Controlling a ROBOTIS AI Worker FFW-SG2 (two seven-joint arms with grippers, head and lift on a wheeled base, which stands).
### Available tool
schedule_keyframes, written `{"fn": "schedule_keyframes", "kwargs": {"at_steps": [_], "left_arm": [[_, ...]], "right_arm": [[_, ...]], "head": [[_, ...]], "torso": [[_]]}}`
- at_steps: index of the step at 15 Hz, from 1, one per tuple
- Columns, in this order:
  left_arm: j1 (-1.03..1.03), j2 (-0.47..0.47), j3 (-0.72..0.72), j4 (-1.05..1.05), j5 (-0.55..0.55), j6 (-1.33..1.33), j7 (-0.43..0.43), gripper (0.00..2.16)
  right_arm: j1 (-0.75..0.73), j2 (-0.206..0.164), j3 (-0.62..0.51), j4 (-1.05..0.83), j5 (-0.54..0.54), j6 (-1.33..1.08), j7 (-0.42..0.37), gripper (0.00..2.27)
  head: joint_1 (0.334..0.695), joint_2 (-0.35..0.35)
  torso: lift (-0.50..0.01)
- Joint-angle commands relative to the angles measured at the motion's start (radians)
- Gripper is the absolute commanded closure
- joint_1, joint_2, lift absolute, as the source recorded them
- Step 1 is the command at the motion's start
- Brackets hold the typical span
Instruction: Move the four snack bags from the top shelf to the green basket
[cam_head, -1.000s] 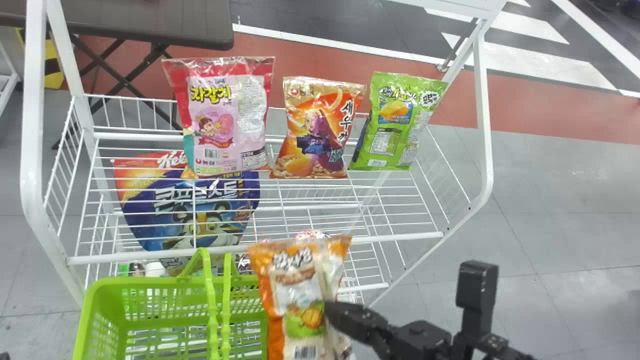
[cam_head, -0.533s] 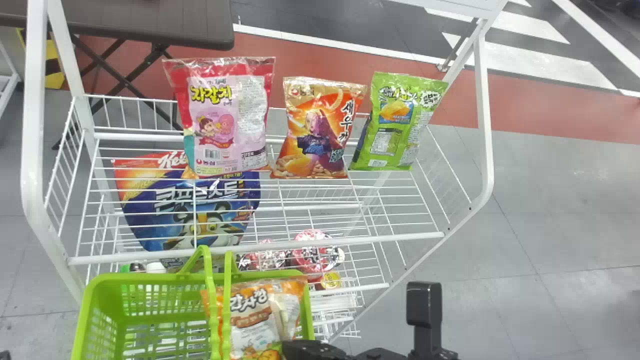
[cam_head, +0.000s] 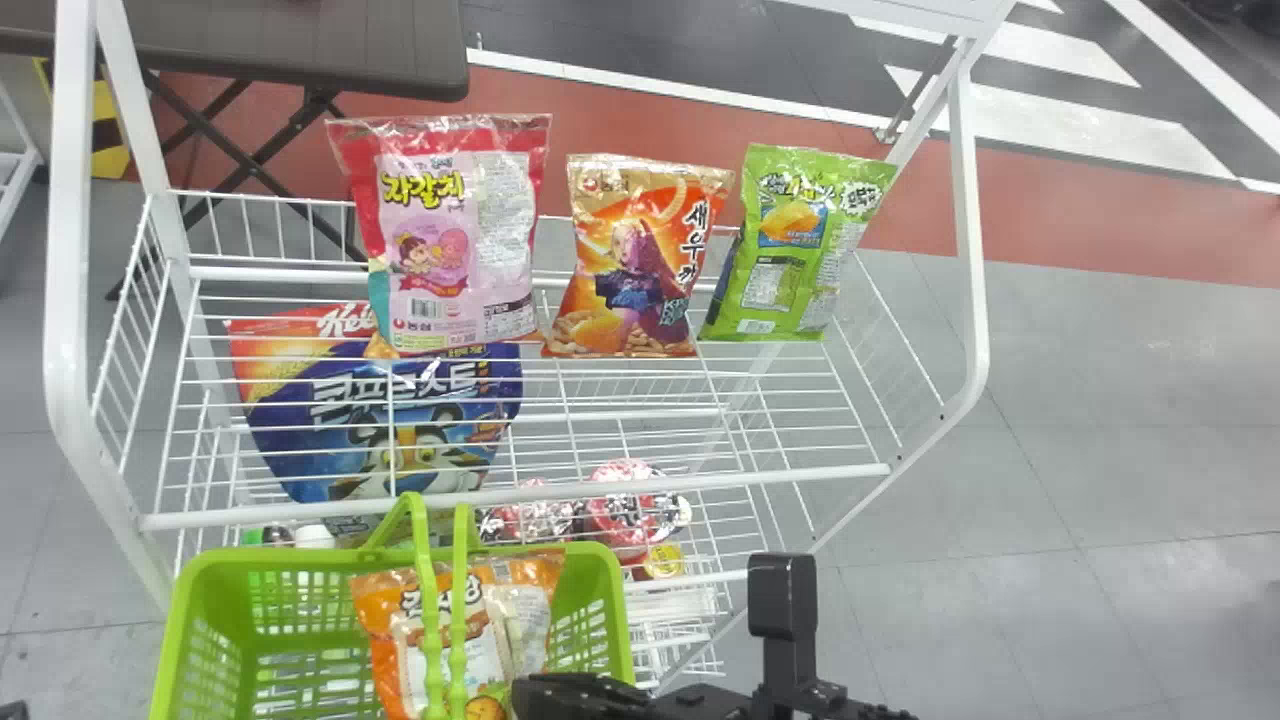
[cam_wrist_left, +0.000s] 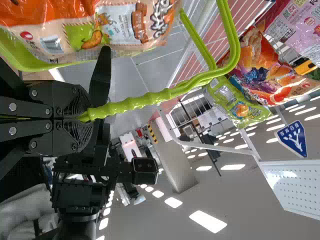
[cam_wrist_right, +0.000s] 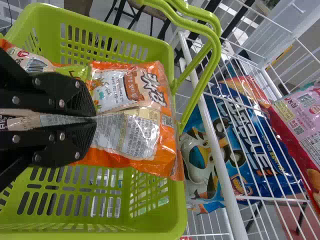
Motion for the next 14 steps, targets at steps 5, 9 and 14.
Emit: {"fn": "schedule_keyframes", "kwargs": {"at_steps": [5,9,14], "left_arm": [[-0.007,0.007,-0.002,0.001,0.000,0.004,-0.003,1.43],[-0.005,0.017,-0.006,0.001,0.003,0.007,-0.004,1.43],[-0.012,0.033,-0.006,0.015,0.012,0.007,0.000,1.43]], "right_arm": [[-0.022,0.004,-0.004,0.016,0.005,-0.218,-0.005,0.05],[-0.142,0.004,0.082,0.111,0.120,-0.540,-0.150,0.05],[-0.433,0.005,0.180,0.438,0.166,-0.810,-0.277,0.05]], "head": [[0.695,-0.323],[0.695,-0.318],[0.695,-0.271]], "torso": [[0.000],[0.000],[0.000]]}}
